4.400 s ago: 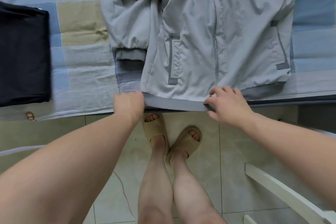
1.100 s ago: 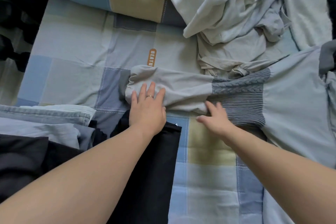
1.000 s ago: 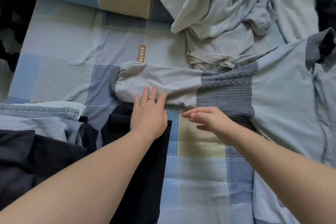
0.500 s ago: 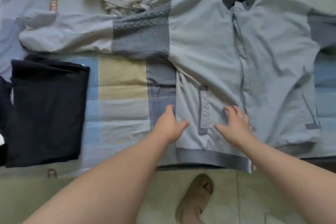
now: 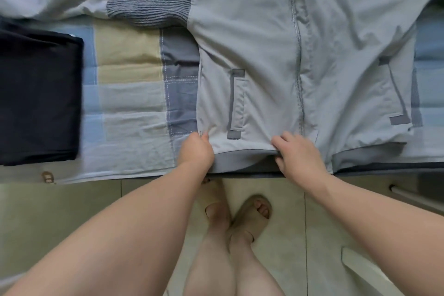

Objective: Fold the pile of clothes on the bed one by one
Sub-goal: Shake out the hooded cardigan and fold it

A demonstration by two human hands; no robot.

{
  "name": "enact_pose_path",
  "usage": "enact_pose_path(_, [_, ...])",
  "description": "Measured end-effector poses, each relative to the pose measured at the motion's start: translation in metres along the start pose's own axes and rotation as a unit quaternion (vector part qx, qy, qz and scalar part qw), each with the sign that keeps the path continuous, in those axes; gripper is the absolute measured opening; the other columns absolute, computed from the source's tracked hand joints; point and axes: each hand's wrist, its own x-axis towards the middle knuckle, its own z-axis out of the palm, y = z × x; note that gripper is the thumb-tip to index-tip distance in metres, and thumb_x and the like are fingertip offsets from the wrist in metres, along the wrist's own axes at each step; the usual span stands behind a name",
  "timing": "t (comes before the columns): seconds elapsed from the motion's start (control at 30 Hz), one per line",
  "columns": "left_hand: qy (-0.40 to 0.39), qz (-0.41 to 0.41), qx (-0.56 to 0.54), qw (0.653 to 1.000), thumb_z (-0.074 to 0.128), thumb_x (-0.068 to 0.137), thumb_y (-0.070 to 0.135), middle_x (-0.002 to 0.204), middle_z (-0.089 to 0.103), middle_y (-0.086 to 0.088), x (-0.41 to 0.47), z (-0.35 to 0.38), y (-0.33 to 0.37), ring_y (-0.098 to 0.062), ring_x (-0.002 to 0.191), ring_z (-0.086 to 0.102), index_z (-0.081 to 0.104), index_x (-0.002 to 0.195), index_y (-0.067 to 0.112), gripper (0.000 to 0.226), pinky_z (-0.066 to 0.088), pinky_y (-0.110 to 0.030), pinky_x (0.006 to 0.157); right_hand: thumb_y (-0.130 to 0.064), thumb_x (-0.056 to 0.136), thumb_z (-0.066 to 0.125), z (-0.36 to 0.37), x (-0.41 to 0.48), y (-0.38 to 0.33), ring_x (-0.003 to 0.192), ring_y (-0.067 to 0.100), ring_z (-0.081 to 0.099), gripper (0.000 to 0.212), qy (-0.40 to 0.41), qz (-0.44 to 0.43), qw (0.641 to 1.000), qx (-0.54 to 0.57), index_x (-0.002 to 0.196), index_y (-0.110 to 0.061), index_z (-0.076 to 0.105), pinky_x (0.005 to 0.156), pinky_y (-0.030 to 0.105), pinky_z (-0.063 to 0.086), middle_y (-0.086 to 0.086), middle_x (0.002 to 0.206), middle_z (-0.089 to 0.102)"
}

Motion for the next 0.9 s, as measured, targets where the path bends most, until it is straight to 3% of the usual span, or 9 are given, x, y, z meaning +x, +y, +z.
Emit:
enact_pose_path(0.07, [0.021, 0.014, 0.049, 0.998, 0.044, 0.105, 0.030, 0.131, 0.055, -0.015, -0.009, -0.006, 0.002, -0.036, 0.119, 0.052, 0.048, 0.122, 0.012, 0.026, 0.040, -0.043, 0.092, -0.025, 0.089, 0.062, -0.012, -0.002, 0.003, 0.102, 0.029, 0.058, 0.021, -0.109, -0.008, 0.992, 0.056, 0.109, -0.023, 0.064, 0.078, 0.036, 0.045, 0.001, 0.108, 0.059])
enact_pose_path(0.17, [0.091, 0.100, 0.144, 0.980, 0.053, 0.097, 0.032, 0.139, 0.045, -0.010, -0.033, -0.025, 0.018, -0.034, 0.127, 0.043, 0.043, 0.132, 0.018, 0.038, 0.036, -0.045, 0.100, -0.034, 0.094, 0.062, -0.045, -0.005, 0.008, 0.117, 0.018, 0.058, 0.036, -0.222, 0.059, 0.954, 0.192, 0.130, -0.028, 0.061, 0.094, 0.031, 0.047, -0.005, 0.125, 0.062])
enact_pose_path(0.23, [0.073, 0.164, 0.163, 0.970, 0.051, 0.097, 0.032, 0.142, 0.045, -0.008, -0.045, -0.038, 0.035, -0.033, 0.128, 0.042, 0.043, 0.137, 0.020, 0.042, 0.036, -0.045, 0.101, -0.035, 0.095, 0.064, -0.072, -0.006, 0.015, 0.111, 0.015, 0.061, 0.036, -0.195, 0.115, 0.934, 0.276, 0.129, -0.026, 0.062, 0.089, 0.027, 0.047, -0.006, 0.120, 0.065])
enact_pose_path(0.4, [-0.090, 0.216, 0.164, 0.958, 0.045, 0.101, 0.037, 0.142, 0.050, -0.007, -0.052, -0.048, 0.093, -0.029, 0.128, 0.048, 0.046, 0.139, 0.020, 0.041, 0.045, -0.046, 0.103, -0.026, 0.095, 0.064, -0.130, 0.003, 0.056, 0.103, 0.018, 0.064, 0.024, -0.073, 0.202, 0.908, 0.360, 0.118, -0.020, 0.068, 0.082, 0.024, 0.046, -0.001, 0.109, 0.069])
enact_pose_path(0.5, [-0.097, 0.229, 0.153, 0.957, 0.045, 0.101, 0.036, 0.139, 0.053, -0.004, -0.056, -0.042, 0.146, -0.028, 0.124, 0.053, 0.046, 0.139, 0.020, 0.042, 0.048, -0.046, 0.100, -0.025, 0.098, 0.060, -0.159, 0.008, 0.098, 0.096, 0.021, 0.061, 0.024, -0.043, 0.235, 0.900, 0.365, 0.121, -0.022, 0.062, 0.066, 0.021, 0.044, 0.001, 0.107, 0.065])
enact_pose_path(0.57, [-0.091, 0.246, 0.158, 0.952, 0.047, 0.100, 0.035, 0.139, 0.055, -0.007, -0.061, -0.032, 0.183, -0.028, 0.127, 0.052, 0.047, 0.138, 0.019, 0.042, 0.045, -0.043, 0.103, -0.026, 0.098, 0.060, -0.172, 0.013, 0.136, 0.096, 0.018, 0.057, 0.026, -0.041, 0.247, 0.905, 0.344, 0.124, -0.022, 0.060, 0.070, 0.028, 0.040, -0.001, 0.105, 0.061])
enact_pose_path(0.73, [-0.080, 0.264, 0.154, 0.949, 0.049, 0.098, 0.035, 0.139, 0.056, -0.006, -0.078, 0.014, 0.280, -0.027, 0.128, 0.052, 0.051, 0.136, 0.020, 0.040, 0.043, -0.037, 0.104, -0.023, 0.095, 0.062, -0.192, 0.023, 0.252, 0.108, 0.027, 0.060, 0.030, -0.019, 0.295, 0.894, 0.337, 0.124, -0.015, 0.063, 0.082, 0.028, 0.038, -0.001, 0.098, 0.060])
enact_pose_path(0.83, [-0.075, 0.268, 0.164, 0.946, 0.048, 0.099, 0.034, 0.140, 0.054, -0.007, -0.086, 0.062, 0.336, -0.028, 0.128, 0.051, 0.049, 0.137, 0.021, 0.040, 0.043, -0.039, 0.104, -0.022, 0.095, 0.062, -0.197, 0.026, 0.330, 0.101, 0.024, 0.059, 0.034, -0.011, 0.297, 0.887, 0.354, 0.128, -0.014, 0.059, 0.081, 0.028, 0.037, 0.002, 0.102, 0.064])
enact_pose_path(0.9, [-0.078, 0.280, 0.188, 0.938, 0.049, 0.099, 0.033, 0.139, 0.053, -0.010, -0.094, 0.103, 0.375, -0.032, 0.128, 0.050, 0.048, 0.138, 0.020, 0.041, 0.042, -0.039, 0.104, -0.023, 0.095, 0.062, -0.200, 0.024, 0.385, 0.108, 0.025, 0.058, 0.040, 0.002, 0.311, 0.876, 0.369, 0.134, -0.015, 0.054, 0.085, 0.028, 0.038, 0.003, 0.111, 0.064])
